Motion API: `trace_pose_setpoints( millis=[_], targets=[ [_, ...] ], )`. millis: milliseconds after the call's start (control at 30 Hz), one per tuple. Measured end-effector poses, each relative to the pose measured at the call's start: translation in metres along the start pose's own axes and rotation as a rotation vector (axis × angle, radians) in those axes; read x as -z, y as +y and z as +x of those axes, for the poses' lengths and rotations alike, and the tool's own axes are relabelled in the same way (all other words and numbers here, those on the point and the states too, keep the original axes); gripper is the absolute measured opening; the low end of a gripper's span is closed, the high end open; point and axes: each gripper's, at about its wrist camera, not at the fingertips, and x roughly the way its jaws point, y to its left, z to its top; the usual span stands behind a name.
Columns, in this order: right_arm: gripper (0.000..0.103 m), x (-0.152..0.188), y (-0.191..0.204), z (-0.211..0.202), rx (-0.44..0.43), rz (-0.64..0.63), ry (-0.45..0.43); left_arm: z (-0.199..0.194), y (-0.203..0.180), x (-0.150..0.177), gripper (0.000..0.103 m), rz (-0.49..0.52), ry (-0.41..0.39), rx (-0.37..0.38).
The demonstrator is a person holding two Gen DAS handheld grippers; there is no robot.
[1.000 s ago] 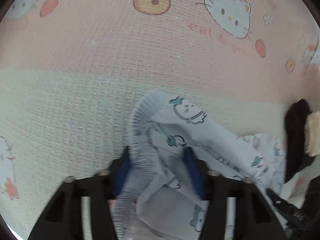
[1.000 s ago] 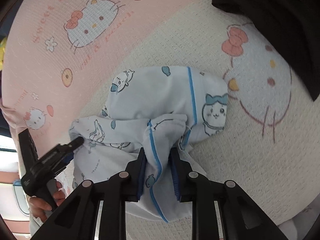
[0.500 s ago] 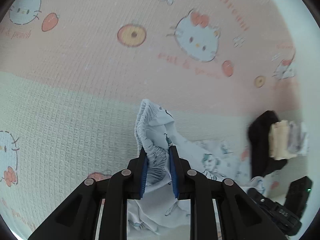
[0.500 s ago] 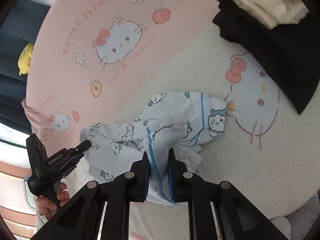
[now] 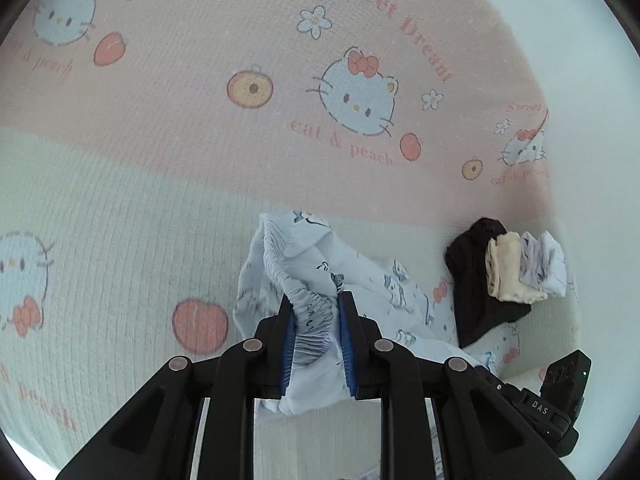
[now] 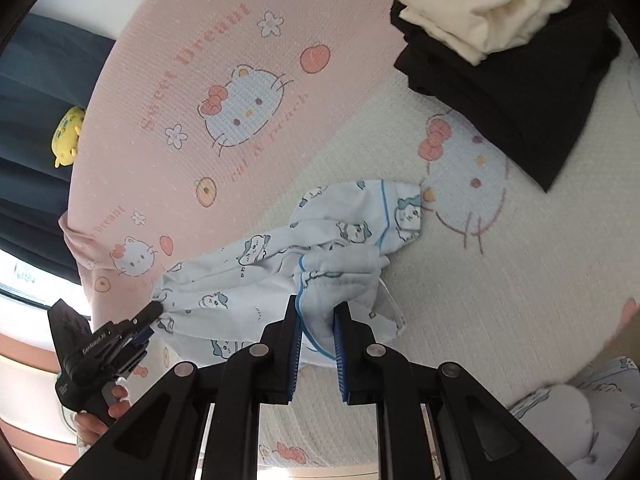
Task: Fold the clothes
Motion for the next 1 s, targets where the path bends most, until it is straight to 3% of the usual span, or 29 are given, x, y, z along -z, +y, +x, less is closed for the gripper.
trace_pose_setpoints(
  millis=[300,400,500,567,633,767,867,1000],
  targets=[
    [0.013,0.041,-0.023,-0.009,0.059,0.089,0.036,-0.001,0.026,0.044,0.018,0.011,0.066,-0.006],
    [0.013,0.052,-0.036,-0.011,0.098,0.175,0.082,0.002,0.036,0.058,0.018,-0.01,0.083,-0.016],
    [0.015,0.055,-0.037,-0.034,0.085,0.291,0.048,0.007,0.044,0.068,0.018,-0.034,0.098,-0.017],
    [0.022,0.053,-0.03,-0.049,0.078,0.296,0.008,0.01,0.045,0.071,0.018,-0.033,0.106,-0.021],
    [0.04,0.048,-0.022,-0.053,0.102,0.273,-0.004,0.011,0.044,0.075,0.018,-0.015,0.113,-0.033],
    [0.042,0.033,-0.022,-0.038,0.042,0.361,0.039,0.013,0.042,0.082,0.018,0.031,0.118,-0.07],
    [0.042,0.024,-0.027,-0.017,-0.038,0.452,0.091,0.016,0.047,0.084,0.018,0.009,0.129,-0.068],
    [0.042,0.01,-0.026,0.013,-0.068,0.505,0.14,0.025,0.056,0.086,0.018,-0.026,0.149,-0.084]
  ],
)
